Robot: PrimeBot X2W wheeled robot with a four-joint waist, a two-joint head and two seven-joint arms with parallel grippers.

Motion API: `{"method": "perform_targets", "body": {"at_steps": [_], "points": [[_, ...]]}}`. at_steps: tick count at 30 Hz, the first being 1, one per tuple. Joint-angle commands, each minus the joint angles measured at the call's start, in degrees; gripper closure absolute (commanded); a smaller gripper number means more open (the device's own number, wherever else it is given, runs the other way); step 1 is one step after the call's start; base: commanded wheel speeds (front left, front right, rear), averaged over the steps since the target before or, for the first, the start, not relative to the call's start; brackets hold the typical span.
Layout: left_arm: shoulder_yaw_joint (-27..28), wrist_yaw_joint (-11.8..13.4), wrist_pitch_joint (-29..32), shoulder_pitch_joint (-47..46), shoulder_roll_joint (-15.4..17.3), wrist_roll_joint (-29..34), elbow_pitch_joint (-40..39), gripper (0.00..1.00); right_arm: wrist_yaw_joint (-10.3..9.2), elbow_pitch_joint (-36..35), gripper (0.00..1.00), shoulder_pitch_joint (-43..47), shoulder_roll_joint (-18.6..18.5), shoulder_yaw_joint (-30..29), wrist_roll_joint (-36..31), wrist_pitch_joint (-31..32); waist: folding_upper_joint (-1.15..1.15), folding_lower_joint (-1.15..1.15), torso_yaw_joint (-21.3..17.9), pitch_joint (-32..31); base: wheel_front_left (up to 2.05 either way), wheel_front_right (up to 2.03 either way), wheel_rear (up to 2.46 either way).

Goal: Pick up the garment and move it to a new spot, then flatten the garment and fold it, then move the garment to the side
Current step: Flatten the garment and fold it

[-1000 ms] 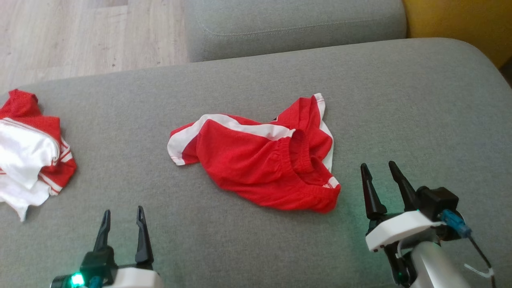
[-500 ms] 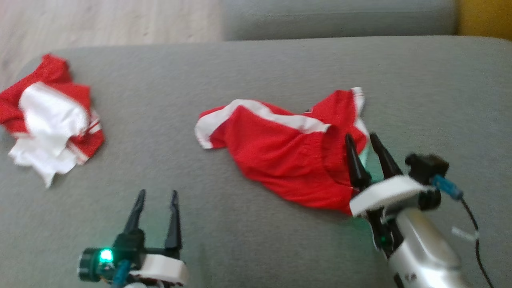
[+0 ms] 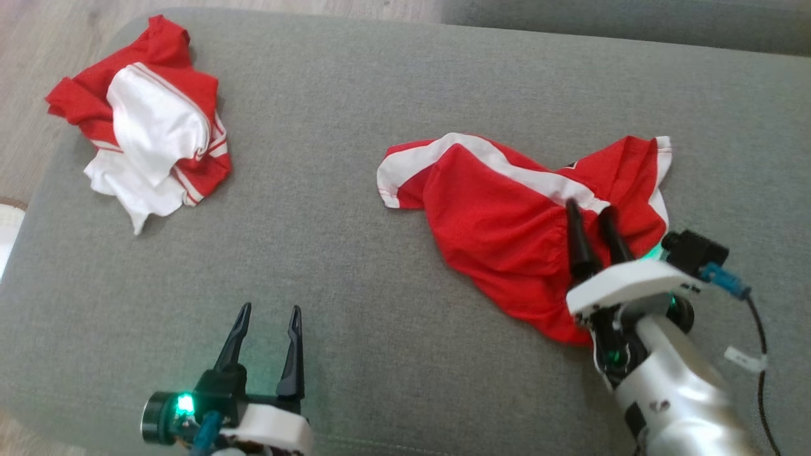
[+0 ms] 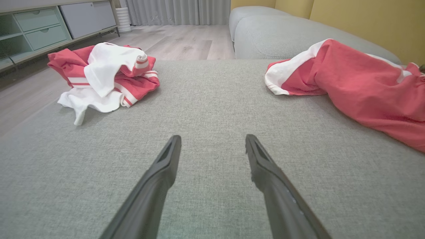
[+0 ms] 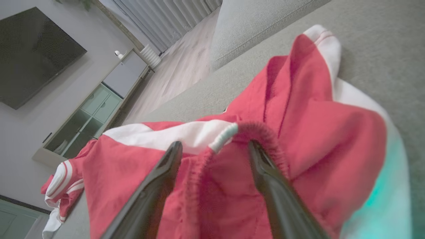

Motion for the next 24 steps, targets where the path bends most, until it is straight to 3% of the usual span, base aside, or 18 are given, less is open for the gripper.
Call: {"method": "perform_targets", "body": {"at_steps": [1, 3, 4, 5, 6, 15, 20, 24], "points": [[1.5, 0.4, -0.3, -2.7, 0.1, -0.5, -1.6, 0.0, -0.04, -1.0, 0.0, -3.1, 0.5, 1.2, 1.7, -0.2, 0.0, 0.0, 0.4, 0.4, 0.0, 0.0, 0.0], [1.2, 0.4, -0.3, -3.2, 0.1, -0.6, -1.6, 0.0, -0.04, -0.5, 0.05, -4.0, 0.5, 1.3, 3.0, -0.2, 0.0, 0.0, 0.7, 0.5, 0.0, 0.0, 0.0], [1.0, 0.4, -0.3, -3.4, 0.1, -0.7, -1.5, 0.0, -0.04, -0.5, 0.4, -4.4, 0.5, 1.3, 3.5, -0.2, 0.0, 0.0, 0.8, 0.4, 0.0, 0.0, 0.0], [0.7, 0.2, -0.3, -3.5, 0.1, -0.8, -1.5, 0.0, -0.04, -0.4, 0.87, -4.7, 0.5, 1.1, 3.9, -0.2, 0.0, 0.0, 1.0, 0.4, 0.0, 0.0, 0.0], [0.4, 0.2, -0.3, -3.6, 0.1, -0.9, -1.4, 0.0, -0.04, -0.6, 1.0, -5.0, 0.5, 0.9, 3.9, -0.2, 0.0, 0.0, 1.2, 0.3, 0.0, 0.0, 0.0], [0.4, 0.0, -0.3, -1.6, 0.1, -1.4, -0.4, 0.0, -0.04, -6.7, 1.0, -5.3, 0.5, -0.6, 2.4, -0.2, 0.0, 0.0, 1.1, -2.9, 0.0, 0.0, 0.0], [1.7, -0.4, -0.3, 0.9, 0.1, -1.8, 0.2, 0.0, -0.04, -9.7, 1.0, 1.8, 0.2, 1.3, 4.7, -0.2, 0.0, 0.0, -2.2, -5.7, 0.0, 0.0, 0.0], [2.1, -0.6, -0.3, 1.7, 0.1, -2.5, 0.3, 0.0, -0.04, -10.4, 1.0, 8.6, -2.7, 1.5, 7.5, 0.1, 0.0, 0.0, -5.7, -7.0, 0.0, 0.0, 0.0]]}}
